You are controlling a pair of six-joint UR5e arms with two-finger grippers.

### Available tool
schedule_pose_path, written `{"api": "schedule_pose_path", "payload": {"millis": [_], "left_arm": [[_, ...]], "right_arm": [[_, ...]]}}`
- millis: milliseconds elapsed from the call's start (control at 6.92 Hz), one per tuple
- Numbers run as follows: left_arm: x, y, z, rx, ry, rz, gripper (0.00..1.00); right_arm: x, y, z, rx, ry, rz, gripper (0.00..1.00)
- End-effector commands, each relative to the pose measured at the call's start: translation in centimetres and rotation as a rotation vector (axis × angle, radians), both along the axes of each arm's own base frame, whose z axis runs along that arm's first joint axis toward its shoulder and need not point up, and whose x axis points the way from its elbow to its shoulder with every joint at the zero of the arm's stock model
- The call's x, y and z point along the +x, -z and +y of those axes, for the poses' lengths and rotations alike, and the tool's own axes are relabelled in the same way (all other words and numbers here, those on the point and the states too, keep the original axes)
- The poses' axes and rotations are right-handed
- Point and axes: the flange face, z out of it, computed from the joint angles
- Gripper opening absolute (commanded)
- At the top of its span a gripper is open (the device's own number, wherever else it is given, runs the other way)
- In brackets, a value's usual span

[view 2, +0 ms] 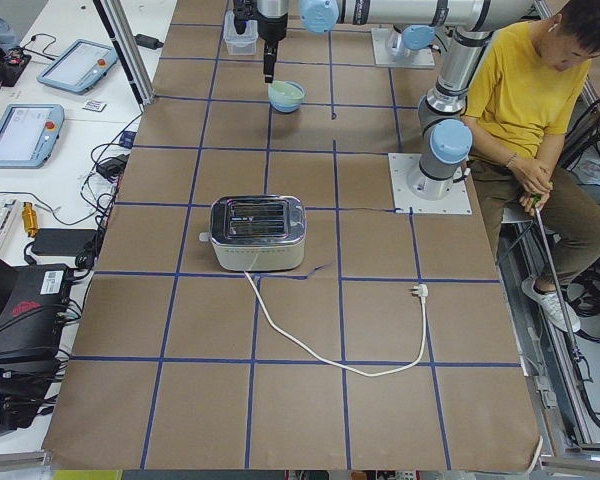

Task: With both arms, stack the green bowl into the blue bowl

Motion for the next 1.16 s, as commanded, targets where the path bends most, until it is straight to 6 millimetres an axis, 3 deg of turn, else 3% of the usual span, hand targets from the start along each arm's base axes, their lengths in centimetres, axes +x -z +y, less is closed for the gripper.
{"api": "schedule_pose_path", "payload": {"millis": [0,1011], "left_arm": [[0.00,0.00,0.00,0.000,0.000,0.000,1.00],[0.00,0.00,0.00,0.000,0.000,0.000,1.00]], "right_arm": [[-0.72,-0.51,-0.14,-0.013,0.007,0.001,1.00],[-0.64,-0.40,0.10,-0.002,0.011,-0.007,1.00]]}}
